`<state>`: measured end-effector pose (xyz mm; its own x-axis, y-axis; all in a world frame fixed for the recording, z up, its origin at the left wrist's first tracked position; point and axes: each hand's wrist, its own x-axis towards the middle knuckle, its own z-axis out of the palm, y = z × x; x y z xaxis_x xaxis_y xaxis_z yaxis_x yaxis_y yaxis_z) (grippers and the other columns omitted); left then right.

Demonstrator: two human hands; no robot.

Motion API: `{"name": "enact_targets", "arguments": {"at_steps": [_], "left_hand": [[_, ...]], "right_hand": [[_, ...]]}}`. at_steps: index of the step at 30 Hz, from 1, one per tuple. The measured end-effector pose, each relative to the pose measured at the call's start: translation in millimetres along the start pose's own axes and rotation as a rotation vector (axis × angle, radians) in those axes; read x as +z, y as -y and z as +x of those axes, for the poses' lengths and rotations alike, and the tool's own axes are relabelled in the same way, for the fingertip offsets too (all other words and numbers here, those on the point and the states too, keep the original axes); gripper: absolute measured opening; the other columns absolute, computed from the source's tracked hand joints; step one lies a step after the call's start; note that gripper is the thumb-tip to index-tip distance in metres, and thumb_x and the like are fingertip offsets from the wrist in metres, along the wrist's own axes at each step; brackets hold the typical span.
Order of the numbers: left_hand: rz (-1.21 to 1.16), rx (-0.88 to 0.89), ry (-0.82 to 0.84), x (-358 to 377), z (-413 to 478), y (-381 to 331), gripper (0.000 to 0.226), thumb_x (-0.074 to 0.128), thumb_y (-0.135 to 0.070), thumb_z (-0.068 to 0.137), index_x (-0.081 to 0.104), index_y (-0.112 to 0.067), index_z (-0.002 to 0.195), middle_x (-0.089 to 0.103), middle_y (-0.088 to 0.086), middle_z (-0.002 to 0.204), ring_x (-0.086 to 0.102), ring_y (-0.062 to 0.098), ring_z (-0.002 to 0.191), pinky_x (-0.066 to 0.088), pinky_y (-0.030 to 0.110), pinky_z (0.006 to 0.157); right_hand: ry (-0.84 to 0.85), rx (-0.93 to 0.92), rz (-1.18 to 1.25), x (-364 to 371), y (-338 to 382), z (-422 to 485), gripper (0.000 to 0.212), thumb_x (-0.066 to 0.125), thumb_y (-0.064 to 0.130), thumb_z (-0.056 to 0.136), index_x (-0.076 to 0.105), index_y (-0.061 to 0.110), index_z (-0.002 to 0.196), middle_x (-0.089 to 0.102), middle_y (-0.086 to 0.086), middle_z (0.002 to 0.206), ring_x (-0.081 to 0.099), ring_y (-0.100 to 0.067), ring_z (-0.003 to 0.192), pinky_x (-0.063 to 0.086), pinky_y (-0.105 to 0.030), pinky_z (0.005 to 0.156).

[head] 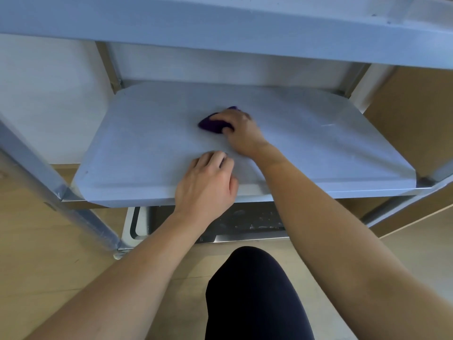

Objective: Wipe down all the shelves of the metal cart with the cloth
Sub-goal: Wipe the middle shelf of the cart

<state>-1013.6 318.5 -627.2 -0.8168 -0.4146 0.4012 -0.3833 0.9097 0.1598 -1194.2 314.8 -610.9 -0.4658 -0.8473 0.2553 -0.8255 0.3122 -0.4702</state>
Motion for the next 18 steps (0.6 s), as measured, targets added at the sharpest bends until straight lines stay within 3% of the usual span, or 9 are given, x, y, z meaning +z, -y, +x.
{"name": "enact_targets", "arguments": {"at_steps": [4,18], "left_hand": [[-0.011,-0.004,0.001,-1,-1,0,0.031,0.044,-0.016,0.085,0.066,-0.006,0.105,0.064,0.007,0.105,0.058,0.027,0.098,0.049,0.038,0.081],[-0.028,0.002,0.023,-3,3,-2,0.026,0.042,-0.017,0.087,0.062,-0.006,0.101,0.06,0.008,0.107,0.055,0.029,0.096,0.046,0.04,0.079]], "right_hand": [[0.057,-0.072,0.041,4,14,-7,0.048,0.049,-0.004,0.087,0.062,0.018,0.128,0.06,0.0,0.133,0.049,-0.024,0.127,0.033,-0.032,0.112],[-0.046,0.184,-0.101,-46,-34,-96,0.045,0.049,0.007,0.095,0.056,0.028,0.135,0.05,0.001,0.144,0.038,-0.03,0.135,0.031,-0.037,0.113]]}}
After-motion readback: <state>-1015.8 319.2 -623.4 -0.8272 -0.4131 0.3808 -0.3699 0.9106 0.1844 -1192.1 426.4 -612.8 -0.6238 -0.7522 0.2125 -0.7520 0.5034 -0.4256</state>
